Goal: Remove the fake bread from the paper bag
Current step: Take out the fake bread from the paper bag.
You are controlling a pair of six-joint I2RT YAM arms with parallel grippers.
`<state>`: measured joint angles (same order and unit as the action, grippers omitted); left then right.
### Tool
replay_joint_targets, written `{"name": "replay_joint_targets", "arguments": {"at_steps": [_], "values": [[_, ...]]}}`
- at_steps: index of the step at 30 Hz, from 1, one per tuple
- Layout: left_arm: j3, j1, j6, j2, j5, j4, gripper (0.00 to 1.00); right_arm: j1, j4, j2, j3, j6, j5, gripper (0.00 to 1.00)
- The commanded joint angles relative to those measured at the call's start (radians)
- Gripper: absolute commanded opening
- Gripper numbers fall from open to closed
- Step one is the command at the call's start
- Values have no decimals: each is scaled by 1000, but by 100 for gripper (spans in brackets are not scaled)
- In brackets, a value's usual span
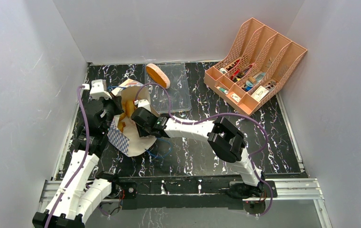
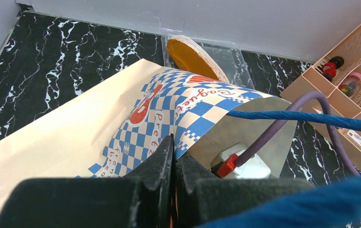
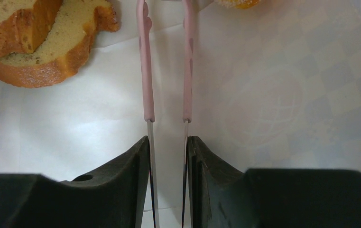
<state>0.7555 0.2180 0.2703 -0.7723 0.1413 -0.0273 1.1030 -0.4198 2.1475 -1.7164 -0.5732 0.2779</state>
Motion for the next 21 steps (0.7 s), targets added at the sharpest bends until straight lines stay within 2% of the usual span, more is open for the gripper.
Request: {"name": "replay_joint_targets", "arguments": {"at_steps": [1, 21], "values": [[24, 1, 18, -8, -33, -13, 0, -9, 57, -42, -13, 10, -12, 31], [21, 0, 33, -19, -54, -10, 0, -10, 79, 30, -83, 35, 59, 34]]}}
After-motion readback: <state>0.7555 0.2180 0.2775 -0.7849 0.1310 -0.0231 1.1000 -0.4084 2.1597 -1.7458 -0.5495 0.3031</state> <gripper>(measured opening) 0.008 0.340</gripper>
